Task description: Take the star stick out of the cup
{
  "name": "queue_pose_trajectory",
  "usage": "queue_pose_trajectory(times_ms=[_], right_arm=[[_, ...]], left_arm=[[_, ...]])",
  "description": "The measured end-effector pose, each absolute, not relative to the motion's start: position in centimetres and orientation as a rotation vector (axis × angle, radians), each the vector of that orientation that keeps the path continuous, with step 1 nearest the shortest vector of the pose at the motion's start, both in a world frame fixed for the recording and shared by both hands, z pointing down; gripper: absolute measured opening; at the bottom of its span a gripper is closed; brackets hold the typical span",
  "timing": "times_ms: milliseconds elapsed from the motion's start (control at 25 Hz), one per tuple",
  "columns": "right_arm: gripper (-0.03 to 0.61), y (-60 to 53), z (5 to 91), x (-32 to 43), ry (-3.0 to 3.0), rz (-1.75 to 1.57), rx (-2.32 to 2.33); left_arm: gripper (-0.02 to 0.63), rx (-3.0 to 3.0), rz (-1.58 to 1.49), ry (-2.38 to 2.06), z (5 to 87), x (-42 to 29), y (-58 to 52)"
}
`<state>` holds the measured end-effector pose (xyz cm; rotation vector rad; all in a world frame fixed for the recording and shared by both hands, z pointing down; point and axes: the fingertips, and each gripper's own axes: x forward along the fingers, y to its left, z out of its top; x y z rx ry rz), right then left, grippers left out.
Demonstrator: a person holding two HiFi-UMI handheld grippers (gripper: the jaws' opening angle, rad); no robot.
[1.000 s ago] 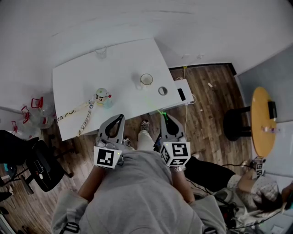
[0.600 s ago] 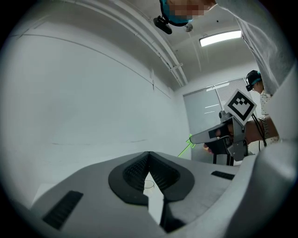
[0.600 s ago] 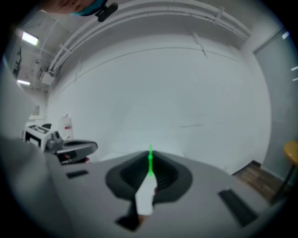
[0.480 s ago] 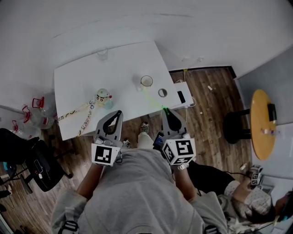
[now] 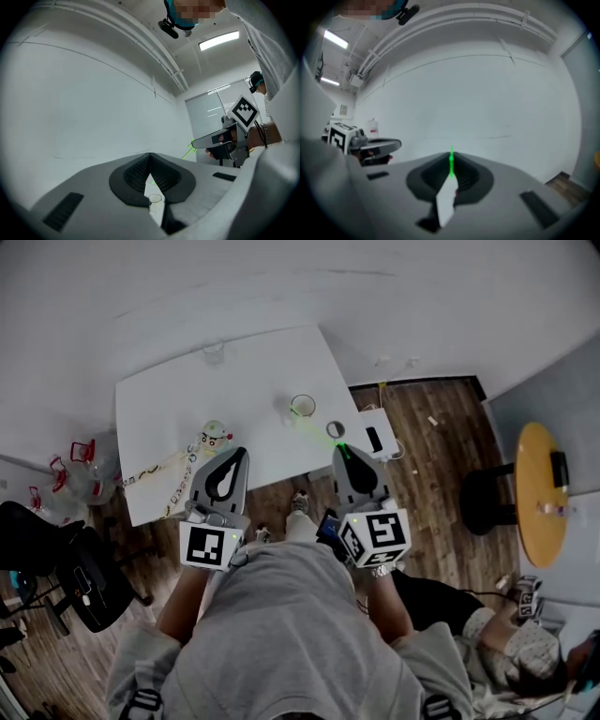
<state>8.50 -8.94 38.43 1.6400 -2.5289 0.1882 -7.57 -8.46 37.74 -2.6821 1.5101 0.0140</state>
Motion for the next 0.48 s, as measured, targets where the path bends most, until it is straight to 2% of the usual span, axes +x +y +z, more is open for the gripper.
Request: queue_pose_trajectory(times_ms=[480], right_arm=[[0.044,-10.6,34.9,7.8,-2.593,0.107,1.646]], left_arm=[[0.030,-2.600,0.093,1.512,32.8,-9.2,-10.1]])
